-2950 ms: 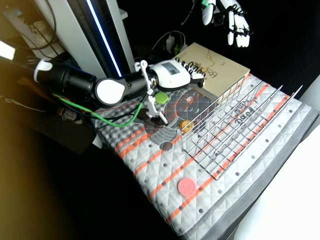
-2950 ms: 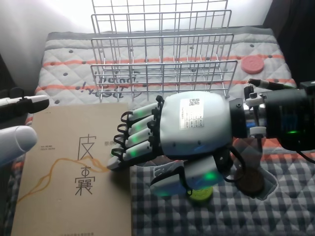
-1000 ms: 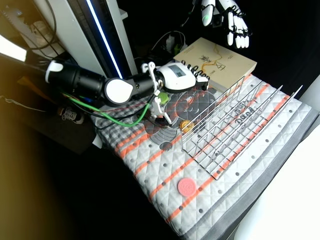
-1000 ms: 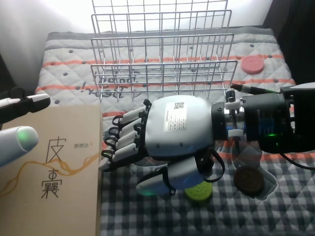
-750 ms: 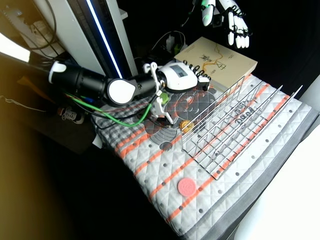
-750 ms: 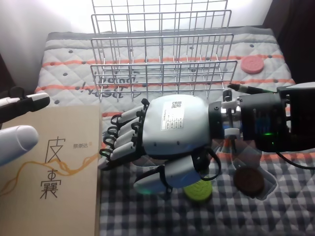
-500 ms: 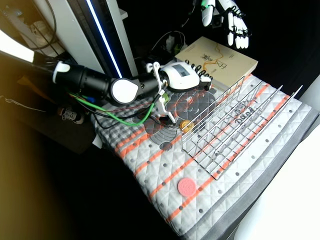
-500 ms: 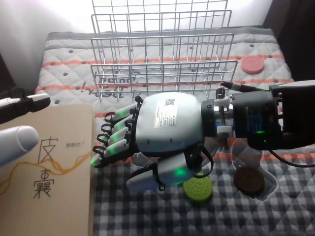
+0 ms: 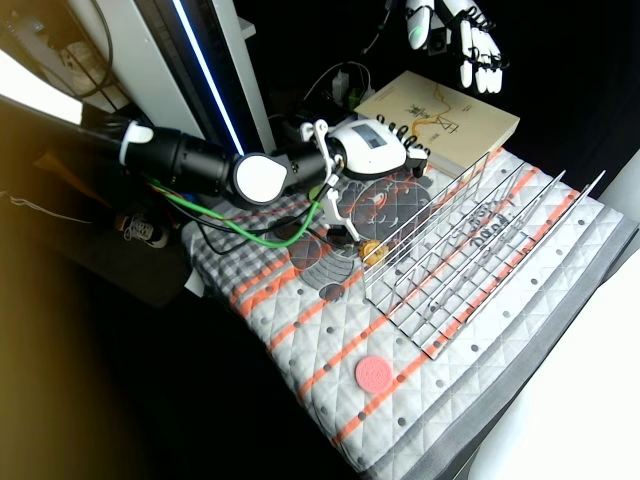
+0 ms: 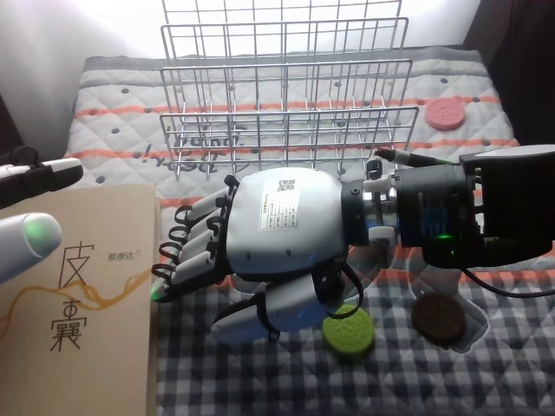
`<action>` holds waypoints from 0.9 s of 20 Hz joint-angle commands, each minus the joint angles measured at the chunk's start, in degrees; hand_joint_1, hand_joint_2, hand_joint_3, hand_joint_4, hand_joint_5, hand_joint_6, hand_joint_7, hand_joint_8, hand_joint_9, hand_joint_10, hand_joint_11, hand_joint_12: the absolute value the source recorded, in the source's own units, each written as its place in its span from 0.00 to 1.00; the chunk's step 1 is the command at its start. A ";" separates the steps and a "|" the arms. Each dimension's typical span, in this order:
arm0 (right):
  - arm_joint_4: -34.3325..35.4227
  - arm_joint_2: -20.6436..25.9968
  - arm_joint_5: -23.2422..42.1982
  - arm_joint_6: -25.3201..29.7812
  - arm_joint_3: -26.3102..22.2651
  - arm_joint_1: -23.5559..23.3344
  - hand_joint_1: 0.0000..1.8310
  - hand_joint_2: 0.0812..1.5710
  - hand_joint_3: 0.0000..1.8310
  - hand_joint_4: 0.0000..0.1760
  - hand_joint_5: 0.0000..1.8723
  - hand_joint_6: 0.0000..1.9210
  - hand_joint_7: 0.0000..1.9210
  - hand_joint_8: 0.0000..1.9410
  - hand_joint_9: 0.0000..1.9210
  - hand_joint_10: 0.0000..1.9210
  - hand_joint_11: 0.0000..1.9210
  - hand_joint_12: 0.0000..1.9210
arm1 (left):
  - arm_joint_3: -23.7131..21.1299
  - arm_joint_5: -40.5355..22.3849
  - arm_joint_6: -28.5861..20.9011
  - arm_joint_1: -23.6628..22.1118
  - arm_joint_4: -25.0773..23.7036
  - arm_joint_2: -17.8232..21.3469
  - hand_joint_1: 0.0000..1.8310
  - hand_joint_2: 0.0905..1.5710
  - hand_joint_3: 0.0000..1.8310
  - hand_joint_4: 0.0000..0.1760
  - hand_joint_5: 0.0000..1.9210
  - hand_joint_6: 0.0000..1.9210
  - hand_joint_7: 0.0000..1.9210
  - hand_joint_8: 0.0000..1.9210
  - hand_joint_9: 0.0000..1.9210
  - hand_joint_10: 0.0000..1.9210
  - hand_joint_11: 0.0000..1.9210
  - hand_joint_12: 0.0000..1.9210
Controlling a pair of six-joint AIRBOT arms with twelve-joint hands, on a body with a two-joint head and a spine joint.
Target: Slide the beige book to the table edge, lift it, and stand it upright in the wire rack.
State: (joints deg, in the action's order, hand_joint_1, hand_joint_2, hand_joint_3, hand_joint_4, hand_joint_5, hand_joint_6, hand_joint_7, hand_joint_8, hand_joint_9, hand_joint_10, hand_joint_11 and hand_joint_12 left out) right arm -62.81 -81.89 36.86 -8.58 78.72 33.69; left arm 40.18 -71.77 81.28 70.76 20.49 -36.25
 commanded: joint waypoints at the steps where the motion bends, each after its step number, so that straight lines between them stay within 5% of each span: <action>1: 2.96 -0.32 4.52 0.14 0.01 -1.05 0.00 0.92 0.00 0.00 0.23 0.00 0.26 0.00 0.28 0.00 0.18 0.43 | 0.32 -7.15 -0.24 -0.24 0.20 0.30 0.00 0.79 0.00 0.75 0.18 0.00 0.15 0.00 0.13 0.00 0.00 0.27; 18: 2.95 -1.87 4.50 0.09 0.73 -1.59 0.00 0.92 0.00 0.00 0.24 0.00 0.27 0.00 0.31 0.00 0.23 0.42 | 0.07 -7.41 -0.25 -0.25 0.91 0.03 0.00 0.79 0.00 0.74 0.18 0.00 0.14 0.00 0.12 0.00 0.00 0.25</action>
State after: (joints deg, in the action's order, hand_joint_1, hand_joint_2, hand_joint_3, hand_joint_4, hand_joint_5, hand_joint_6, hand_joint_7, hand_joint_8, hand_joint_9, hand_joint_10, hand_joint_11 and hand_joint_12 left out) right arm -62.81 -83.46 36.91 -8.64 79.44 32.88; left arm 40.21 -71.81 81.30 70.76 21.15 -36.27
